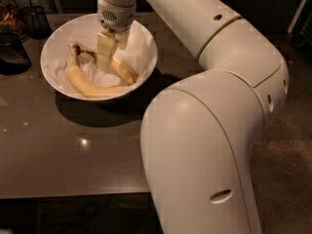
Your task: Pick banana from white bowl
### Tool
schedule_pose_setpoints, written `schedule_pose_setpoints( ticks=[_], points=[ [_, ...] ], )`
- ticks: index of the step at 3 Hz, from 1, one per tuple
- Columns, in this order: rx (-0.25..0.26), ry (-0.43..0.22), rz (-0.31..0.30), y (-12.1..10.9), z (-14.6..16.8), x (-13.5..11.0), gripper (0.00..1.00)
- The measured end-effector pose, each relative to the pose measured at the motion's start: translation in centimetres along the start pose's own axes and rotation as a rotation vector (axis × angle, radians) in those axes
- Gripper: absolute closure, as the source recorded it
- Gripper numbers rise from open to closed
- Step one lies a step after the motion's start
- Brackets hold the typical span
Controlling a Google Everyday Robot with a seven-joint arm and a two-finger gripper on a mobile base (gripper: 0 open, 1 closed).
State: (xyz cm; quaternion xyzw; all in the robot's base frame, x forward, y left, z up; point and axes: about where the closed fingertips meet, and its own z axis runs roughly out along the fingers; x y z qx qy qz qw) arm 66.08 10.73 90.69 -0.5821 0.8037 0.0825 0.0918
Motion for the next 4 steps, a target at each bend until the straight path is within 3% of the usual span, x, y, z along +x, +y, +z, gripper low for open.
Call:
schedule_pose_setpoints(
  ticks=[4],
  points=[
    [-0.031,0.052,-0.006,-1.2,3.9,-1.3,0.36]
  ],
)
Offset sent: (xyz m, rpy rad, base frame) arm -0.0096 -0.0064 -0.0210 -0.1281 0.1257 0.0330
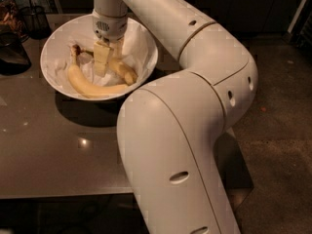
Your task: Pick banana from white bowl
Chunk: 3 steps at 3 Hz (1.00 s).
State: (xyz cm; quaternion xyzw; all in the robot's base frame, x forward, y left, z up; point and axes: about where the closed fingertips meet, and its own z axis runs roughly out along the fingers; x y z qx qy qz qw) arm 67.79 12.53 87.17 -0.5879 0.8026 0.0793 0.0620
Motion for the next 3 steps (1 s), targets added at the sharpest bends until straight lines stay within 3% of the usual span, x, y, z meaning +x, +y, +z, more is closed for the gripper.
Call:
schedule_pose_setpoints(
  ticks=[3],
  points=[
    [-0.018,0.016,0.002,-0.60,1.32,0.34,0.37]
  ],
)
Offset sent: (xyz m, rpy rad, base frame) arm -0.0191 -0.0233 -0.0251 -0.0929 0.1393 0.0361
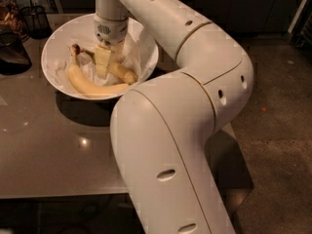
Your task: Pick banana from white bowl
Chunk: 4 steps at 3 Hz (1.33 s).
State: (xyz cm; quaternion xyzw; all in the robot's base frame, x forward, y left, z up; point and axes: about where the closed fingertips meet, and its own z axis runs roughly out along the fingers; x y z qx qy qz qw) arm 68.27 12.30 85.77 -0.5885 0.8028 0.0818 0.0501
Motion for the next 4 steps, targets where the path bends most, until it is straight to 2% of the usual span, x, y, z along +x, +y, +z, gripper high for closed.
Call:
schedule_pose_setpoints(
  ticks=[1,2,3,4],
  points=[
    [0.003,-0.001,0.002,-0.1,-0.1,0.2,0.55],
    [0.009,-0.006,0.009,0.0,0.0,1.6,0.79],
    [0.015,-0.016,0.009,-0.2,0.4,1.2,0.99],
    [0.035,-0.030,0.004,-0.2,0.1,1.1,1.00]
  ],
)
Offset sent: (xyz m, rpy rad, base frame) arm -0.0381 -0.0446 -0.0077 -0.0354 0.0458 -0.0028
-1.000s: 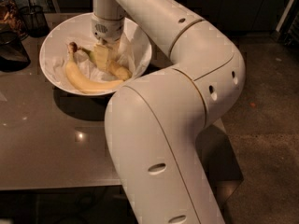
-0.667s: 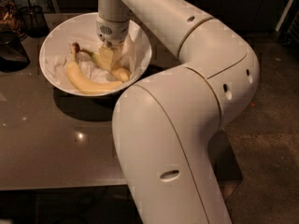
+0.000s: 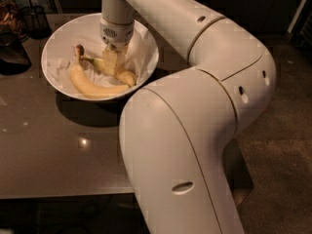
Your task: Pick banana from white bowl
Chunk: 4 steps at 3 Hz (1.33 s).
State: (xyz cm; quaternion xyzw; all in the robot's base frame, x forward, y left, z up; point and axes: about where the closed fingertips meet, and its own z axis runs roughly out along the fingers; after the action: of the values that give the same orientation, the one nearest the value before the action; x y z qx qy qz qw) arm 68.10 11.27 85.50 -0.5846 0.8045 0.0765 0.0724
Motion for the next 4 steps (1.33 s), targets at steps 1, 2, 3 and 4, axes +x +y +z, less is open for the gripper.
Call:
schedule_pose_setpoints(
  ticks=[1,2,3,4],
  points=[
    [0.010,-0.015,-0.004,0.5,-0.8,0.4,1.00],
    [0.028,-0.034,-0.020,1.5,-2.7,1.0,1.00],
    [0.041,-0.046,-0.039,2.4,-4.4,1.2,1.00],
    [0.067,-0.073,-0.091,4.3,-6.9,1.7,1.00]
  ],
)
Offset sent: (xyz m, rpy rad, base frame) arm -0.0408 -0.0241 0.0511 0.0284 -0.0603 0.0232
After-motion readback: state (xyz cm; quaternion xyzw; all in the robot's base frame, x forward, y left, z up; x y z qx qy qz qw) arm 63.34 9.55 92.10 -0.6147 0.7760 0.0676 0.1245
